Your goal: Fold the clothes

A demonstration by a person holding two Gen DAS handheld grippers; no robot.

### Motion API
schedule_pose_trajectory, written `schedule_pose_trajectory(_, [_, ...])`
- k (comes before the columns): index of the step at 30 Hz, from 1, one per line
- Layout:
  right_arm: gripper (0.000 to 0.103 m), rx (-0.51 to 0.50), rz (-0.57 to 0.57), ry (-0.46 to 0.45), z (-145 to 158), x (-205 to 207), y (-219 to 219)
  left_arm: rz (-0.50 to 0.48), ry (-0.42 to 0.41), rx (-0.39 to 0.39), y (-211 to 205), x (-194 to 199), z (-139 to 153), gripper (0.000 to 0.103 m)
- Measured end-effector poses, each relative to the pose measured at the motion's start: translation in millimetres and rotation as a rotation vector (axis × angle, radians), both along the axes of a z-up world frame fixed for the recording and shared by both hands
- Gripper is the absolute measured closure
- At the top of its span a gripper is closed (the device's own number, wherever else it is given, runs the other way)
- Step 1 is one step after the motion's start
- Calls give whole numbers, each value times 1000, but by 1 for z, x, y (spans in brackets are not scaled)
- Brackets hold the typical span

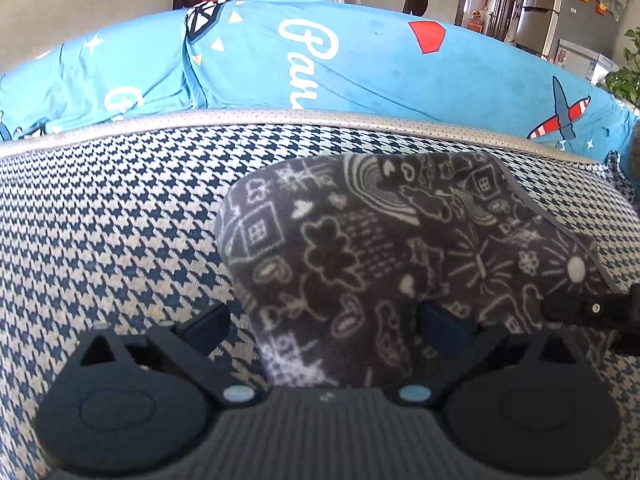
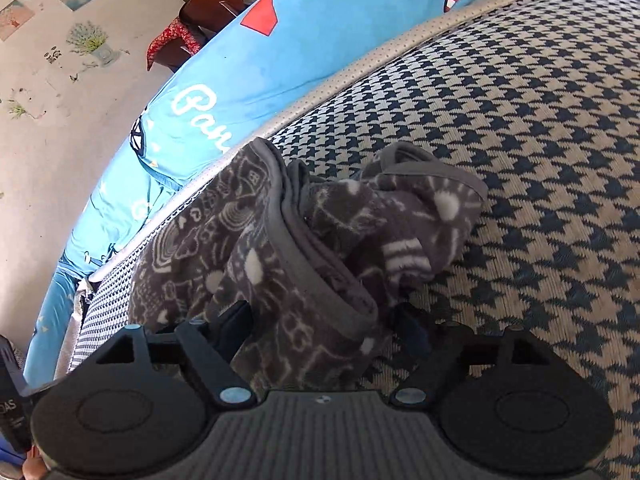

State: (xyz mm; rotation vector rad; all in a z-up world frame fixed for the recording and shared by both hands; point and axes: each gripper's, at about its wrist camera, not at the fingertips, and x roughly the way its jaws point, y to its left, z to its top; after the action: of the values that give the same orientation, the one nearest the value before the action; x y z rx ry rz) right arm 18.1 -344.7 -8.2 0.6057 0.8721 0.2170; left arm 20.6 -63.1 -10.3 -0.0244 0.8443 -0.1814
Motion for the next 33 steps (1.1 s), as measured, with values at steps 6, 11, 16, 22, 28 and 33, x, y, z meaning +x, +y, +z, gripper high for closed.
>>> schedule_pose_trajectory(6, [17, -3, 11, -18, -5, 5, 10, -11, 23, -78, 11, 4, -7, 0])
schedule_pose_trajectory(11, [15, -37, 10, -42, -6, 10, 23, -14, 50, -124, 11, 11, -13, 0])
schedule_pose_trajectory(16, [21, -74, 3, -68, -5, 11, 32, -16, 55, -136, 1, 17, -16, 0])
schedule_pose_trajectory(22, [44, -122, 22, -125, 5, 10, 43, 3, 37, -136, -7, 16, -9, 18])
schedule_pose_trajectory(28, [50, -132, 19, -166, 15, 9, 50, 28, 16, -128, -7, 11, 0, 27])
schedule_pose_trajectory(33, [54, -111, 40, -201, 22, 13, 60, 59, -39, -56, -4, 7, 13, 28])
